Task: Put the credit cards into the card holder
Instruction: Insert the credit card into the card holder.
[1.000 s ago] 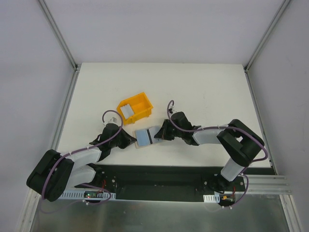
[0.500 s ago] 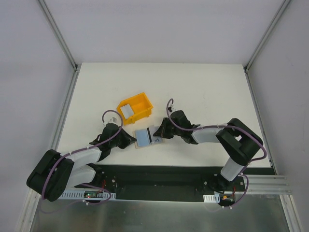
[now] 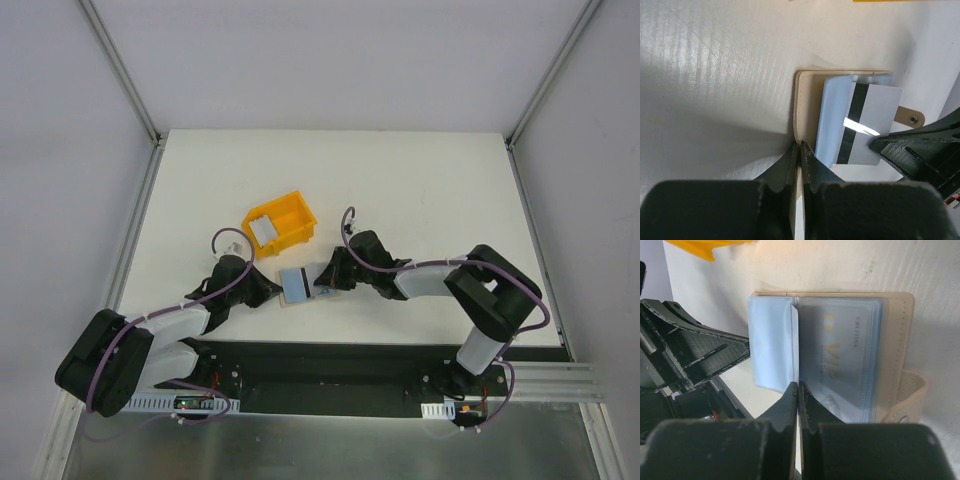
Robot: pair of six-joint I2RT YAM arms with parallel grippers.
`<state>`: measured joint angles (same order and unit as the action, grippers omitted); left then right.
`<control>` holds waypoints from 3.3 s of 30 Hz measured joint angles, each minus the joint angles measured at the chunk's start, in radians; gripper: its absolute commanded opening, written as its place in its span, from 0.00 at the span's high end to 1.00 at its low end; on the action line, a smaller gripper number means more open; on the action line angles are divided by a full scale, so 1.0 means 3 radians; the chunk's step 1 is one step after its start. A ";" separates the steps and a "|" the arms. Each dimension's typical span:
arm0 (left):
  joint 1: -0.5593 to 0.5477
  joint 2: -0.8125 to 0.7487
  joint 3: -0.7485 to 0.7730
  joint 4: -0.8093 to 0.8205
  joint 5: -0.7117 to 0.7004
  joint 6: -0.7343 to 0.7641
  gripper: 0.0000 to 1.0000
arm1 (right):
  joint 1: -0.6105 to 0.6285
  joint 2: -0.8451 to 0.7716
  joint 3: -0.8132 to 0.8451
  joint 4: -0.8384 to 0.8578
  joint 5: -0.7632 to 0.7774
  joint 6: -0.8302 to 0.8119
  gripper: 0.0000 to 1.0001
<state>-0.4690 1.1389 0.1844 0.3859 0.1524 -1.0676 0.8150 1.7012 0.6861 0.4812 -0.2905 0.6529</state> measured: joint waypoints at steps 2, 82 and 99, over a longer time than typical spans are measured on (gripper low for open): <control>0.0000 0.0000 0.0000 0.0000 -0.0001 -0.0001 1.00 | 0.0000 0.0010 0.0000 -0.0001 0.0006 0.0000 1.00; 0.0000 -0.0020 -0.0013 -0.0006 -0.0001 -0.0048 1.00 | 0.0103 0.0078 0.0598 -0.0961 0.0173 -0.0375 0.56; 0.0000 0.0004 -0.0013 0.0008 0.0000 -0.0047 1.00 | 0.0130 0.0444 0.1044 -0.1250 0.0034 -0.0528 0.75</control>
<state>-0.4690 1.1400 0.1806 0.3882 0.1524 -1.0817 0.8539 1.8343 0.9993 0.1062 -0.2802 0.4946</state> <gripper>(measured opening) 0.007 0.269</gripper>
